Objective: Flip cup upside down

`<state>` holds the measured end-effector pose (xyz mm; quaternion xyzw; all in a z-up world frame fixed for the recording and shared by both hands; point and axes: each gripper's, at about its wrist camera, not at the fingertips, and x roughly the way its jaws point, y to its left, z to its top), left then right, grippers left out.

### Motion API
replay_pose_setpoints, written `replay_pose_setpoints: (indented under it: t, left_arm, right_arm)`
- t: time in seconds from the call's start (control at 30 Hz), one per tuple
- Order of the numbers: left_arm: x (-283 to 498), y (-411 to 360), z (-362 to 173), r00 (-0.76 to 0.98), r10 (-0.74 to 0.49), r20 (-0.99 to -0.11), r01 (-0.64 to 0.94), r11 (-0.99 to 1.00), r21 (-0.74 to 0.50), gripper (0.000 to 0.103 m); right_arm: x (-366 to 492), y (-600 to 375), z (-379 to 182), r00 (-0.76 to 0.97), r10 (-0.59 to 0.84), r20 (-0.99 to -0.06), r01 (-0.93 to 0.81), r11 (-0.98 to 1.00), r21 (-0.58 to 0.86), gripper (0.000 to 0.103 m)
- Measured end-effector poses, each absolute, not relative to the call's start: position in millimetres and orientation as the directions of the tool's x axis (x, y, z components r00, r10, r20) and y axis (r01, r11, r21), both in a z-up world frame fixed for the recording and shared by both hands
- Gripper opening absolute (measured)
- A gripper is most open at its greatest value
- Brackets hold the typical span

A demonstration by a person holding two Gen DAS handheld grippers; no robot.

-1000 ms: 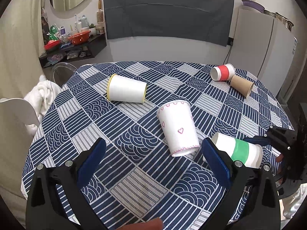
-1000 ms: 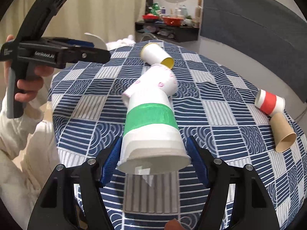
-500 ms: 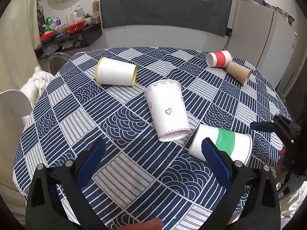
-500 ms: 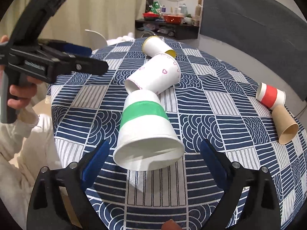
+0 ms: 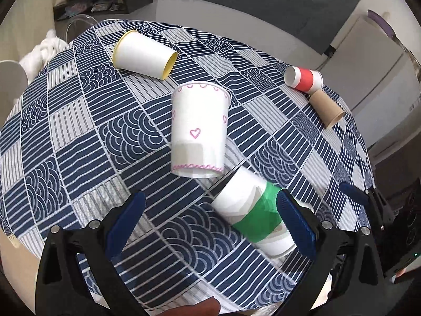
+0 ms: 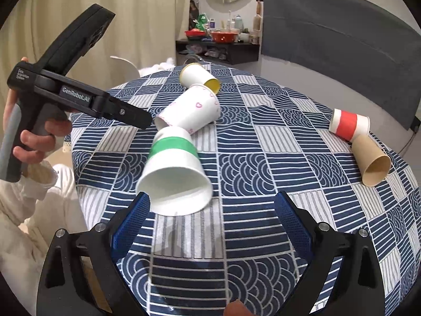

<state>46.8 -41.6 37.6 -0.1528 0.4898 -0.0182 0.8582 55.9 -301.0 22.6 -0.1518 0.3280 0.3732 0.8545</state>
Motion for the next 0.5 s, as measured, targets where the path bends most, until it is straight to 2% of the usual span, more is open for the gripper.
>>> replay_pose_setpoints:
  t: [0.2, 0.33, 0.4, 0.5]
  left_arm:
    - [57.1, -48.5, 28.4, 0.482, -0.259, -0.837, -0.205, 0.896, -0.395, 0.097]
    - [61.5, -53.2, 21.4, 0.453, -0.288, -0.844, -0.245, 0.87, -0.428, 0.097]
    - [63.4, -54.9, 19.5, 0.447, -0.291, -0.846, -0.255, 0.865, -0.433, 0.093]
    - [67.2, -56.3, 14.1, 0.425, -0.305, -0.852, -0.275, 0.853, -0.443, 0.08]
  right_arm:
    - [68.0, -318.7, 20.9, 0.51, 0.542, -0.668, -0.722, 0.692, 0.011, 0.091]
    - [72.9, -323.8, 18.6, 0.51, 0.537, -0.672, -0.715, 0.699, 0.015, 0.091]
    - [73.7, -326.1, 16.7, 0.51, 0.533, -0.675, -0.715, 0.699, 0.012, 0.091]
    - [73.0, -329.9, 12.6, 0.503, 0.535, -0.679, -0.721, 0.693, 0.012, 0.091]
